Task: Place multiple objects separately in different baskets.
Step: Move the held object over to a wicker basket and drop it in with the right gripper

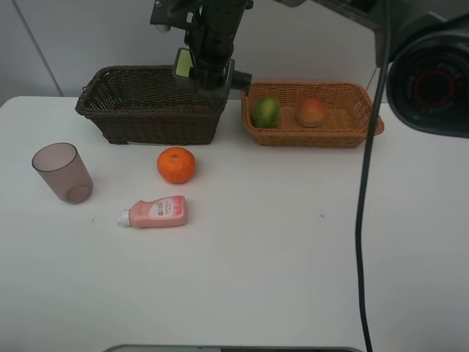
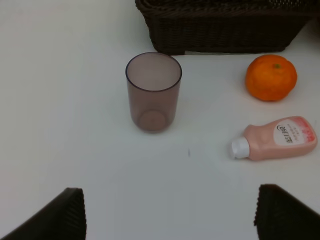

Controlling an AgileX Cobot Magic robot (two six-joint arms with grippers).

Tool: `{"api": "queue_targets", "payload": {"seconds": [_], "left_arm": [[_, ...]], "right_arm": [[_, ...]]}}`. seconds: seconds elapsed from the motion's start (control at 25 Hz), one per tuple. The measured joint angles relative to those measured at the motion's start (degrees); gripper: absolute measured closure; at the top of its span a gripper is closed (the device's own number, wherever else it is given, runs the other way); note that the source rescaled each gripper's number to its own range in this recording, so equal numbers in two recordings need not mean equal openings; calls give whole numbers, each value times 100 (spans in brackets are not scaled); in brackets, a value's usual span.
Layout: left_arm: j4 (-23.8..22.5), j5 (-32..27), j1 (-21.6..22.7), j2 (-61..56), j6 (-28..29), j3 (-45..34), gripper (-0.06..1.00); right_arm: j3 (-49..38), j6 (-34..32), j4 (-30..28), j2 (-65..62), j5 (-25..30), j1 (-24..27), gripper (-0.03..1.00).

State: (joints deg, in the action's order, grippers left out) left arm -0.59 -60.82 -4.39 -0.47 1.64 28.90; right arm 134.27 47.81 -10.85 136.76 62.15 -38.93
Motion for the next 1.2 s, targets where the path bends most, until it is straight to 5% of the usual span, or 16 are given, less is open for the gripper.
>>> {"api": "queue_targets", "payload": {"seconds": [0.28,0.56,1.2], "left_arm": [[0,0,0,0,0,0,13],[0,0,0,0,0,0,13],[0,0,0,0,0,0,13]], "right_arm": [[1,80,92,165,-1461,-34,81],[-4,80,910,437,-2370,-34,81],[-4,80,2021,1080,-3337,192,82]]}}
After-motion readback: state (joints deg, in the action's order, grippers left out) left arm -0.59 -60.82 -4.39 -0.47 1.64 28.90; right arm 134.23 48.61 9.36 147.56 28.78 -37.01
